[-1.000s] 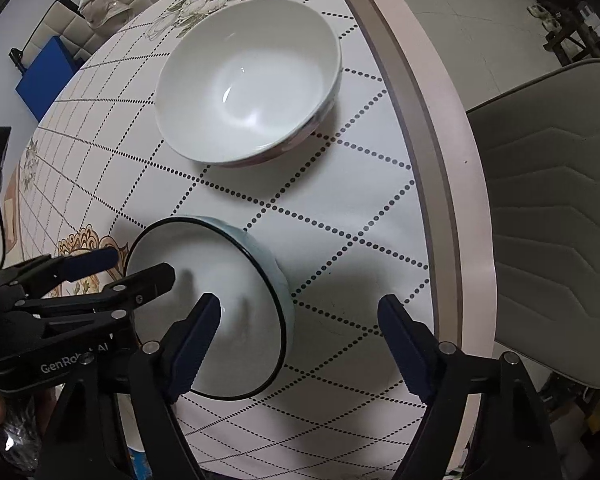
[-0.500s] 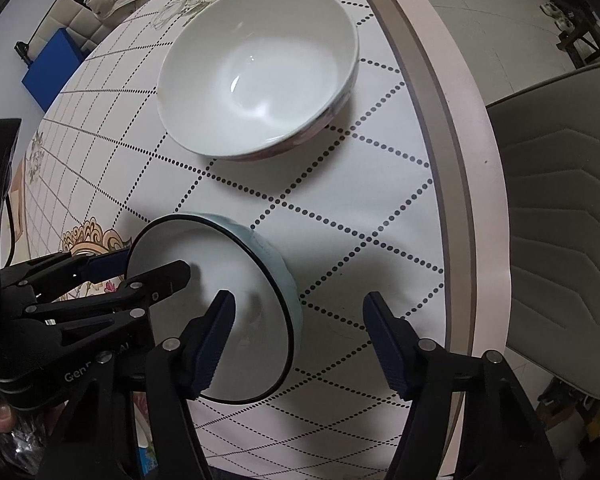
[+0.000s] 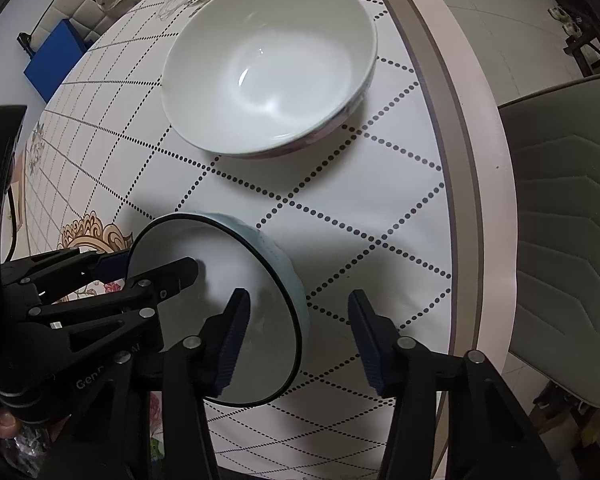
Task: Organize plates and bowls
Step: 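Close both grippers on the rim of the teal-rimmed white bowl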
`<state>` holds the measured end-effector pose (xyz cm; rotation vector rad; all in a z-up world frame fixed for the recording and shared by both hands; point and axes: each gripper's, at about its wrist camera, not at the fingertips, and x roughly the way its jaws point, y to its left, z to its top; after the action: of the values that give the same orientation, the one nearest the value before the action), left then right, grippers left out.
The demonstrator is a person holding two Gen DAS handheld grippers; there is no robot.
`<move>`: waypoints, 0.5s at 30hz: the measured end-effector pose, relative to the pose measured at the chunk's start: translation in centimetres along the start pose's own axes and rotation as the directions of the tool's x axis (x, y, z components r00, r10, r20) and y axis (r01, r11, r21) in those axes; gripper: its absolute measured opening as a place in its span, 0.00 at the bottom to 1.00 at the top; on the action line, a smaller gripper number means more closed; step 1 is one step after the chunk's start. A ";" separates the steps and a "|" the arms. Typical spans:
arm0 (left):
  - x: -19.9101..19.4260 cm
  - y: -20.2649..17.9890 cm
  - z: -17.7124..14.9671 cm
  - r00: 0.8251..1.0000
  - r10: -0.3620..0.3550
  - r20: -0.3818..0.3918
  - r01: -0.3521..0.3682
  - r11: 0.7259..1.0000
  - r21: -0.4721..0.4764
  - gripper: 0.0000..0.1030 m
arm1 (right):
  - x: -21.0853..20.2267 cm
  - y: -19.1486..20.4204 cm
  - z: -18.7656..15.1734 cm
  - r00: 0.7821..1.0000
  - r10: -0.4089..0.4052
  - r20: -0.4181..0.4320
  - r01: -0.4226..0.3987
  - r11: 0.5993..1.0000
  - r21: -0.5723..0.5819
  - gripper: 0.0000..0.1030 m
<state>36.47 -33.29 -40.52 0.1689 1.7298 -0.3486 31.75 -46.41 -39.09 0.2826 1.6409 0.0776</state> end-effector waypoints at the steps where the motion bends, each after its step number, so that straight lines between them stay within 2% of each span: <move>1: 0.0 -0.1 0.2 1.000 -0.001 0.000 0.001 1.000 0.000 0.31 | 0.0 0.0 0.0 1.000 0.000 0.000 0.000 1.000 -0.001 0.49; 5: 0.2 0.2 0.4 1.000 -0.005 -0.001 0.005 1.000 -0.006 0.26 | 0.3 0.1 0.0 1.000 -0.002 -0.017 0.002 1.000 -0.009 0.37; 8: 0.7 0.3 0.4 1.000 -0.017 -0.009 0.017 1.000 -0.008 0.17 | 0.7 0.4 -0.1 1.000 0.004 -0.027 -0.005 1.000 -0.012 0.19; 12: 0.9 -0.1 0.3 1.000 -0.018 0.005 0.018 1.000 -0.010 0.14 | 0.8 0.3 -0.1 1.000 -0.015 -0.019 0.015 1.000 -0.016 0.08; 15: 0.5 -0.1 0.0 0.999 -0.028 0.023 0.028 0.999 -0.018 0.13 | 0.9 -0.1 -0.3 1.000 0.000 -0.021 0.000 1.000 -0.011 0.08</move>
<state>36.36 -33.48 -41.03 0.1275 1.7134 -0.3541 31.43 -46.25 -39.97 0.2744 1.6611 0.0897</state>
